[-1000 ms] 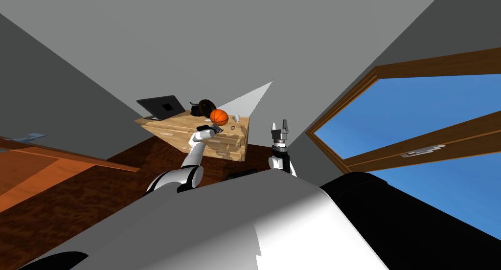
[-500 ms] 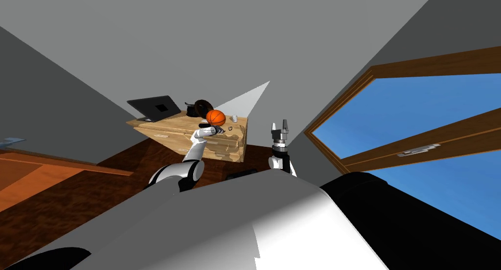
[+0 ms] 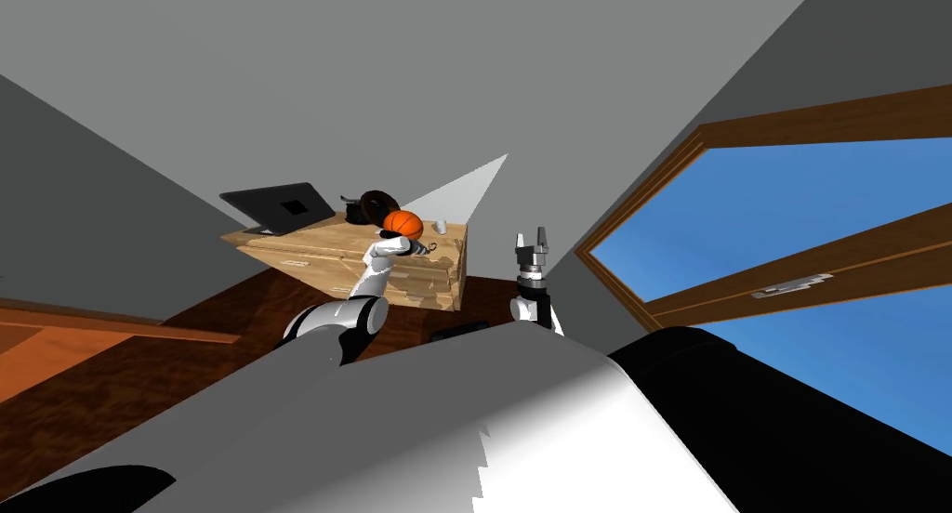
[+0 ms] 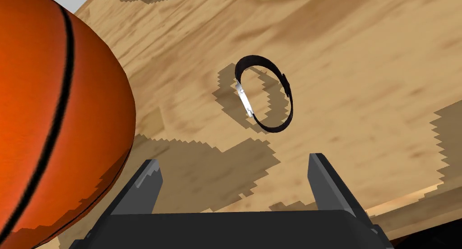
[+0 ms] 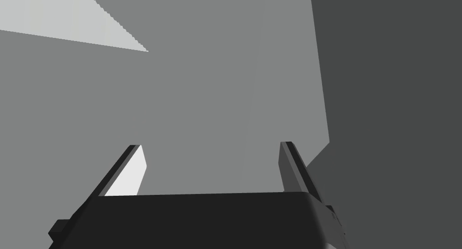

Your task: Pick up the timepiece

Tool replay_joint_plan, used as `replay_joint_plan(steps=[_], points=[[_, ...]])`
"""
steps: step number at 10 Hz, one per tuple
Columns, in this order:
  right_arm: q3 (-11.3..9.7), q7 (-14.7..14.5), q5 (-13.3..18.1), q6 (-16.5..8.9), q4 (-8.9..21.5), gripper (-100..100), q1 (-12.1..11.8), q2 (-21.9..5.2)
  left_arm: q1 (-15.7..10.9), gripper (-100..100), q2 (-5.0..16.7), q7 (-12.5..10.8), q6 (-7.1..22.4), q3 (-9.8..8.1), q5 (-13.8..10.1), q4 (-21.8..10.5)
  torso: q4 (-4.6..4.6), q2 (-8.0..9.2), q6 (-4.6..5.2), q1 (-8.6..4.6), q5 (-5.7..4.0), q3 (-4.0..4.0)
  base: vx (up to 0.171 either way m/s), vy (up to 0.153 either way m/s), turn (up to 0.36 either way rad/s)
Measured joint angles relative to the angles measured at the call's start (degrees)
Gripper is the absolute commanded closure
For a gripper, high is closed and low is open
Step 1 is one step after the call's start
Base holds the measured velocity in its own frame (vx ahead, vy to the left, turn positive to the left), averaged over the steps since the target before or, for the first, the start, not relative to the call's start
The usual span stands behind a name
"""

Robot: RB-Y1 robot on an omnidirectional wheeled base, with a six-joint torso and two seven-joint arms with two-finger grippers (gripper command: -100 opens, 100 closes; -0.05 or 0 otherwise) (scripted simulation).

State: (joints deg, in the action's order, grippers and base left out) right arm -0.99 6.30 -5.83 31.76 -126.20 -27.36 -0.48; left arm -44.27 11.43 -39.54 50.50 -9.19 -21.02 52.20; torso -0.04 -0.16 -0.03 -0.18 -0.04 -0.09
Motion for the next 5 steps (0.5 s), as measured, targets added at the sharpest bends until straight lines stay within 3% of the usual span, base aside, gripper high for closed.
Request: replay_joint_plan(steps=[5], points=[[0.0,0.0,0.0,0.0,0.0,0,0.0,0.0,-4.0,-100,1.2,-0.4,5.9,-0.42,-1.8,-5.6,-0.01,-0.04,-0.02,0.03,0.01,-0.03,0.049,-0.031,-0.026]])
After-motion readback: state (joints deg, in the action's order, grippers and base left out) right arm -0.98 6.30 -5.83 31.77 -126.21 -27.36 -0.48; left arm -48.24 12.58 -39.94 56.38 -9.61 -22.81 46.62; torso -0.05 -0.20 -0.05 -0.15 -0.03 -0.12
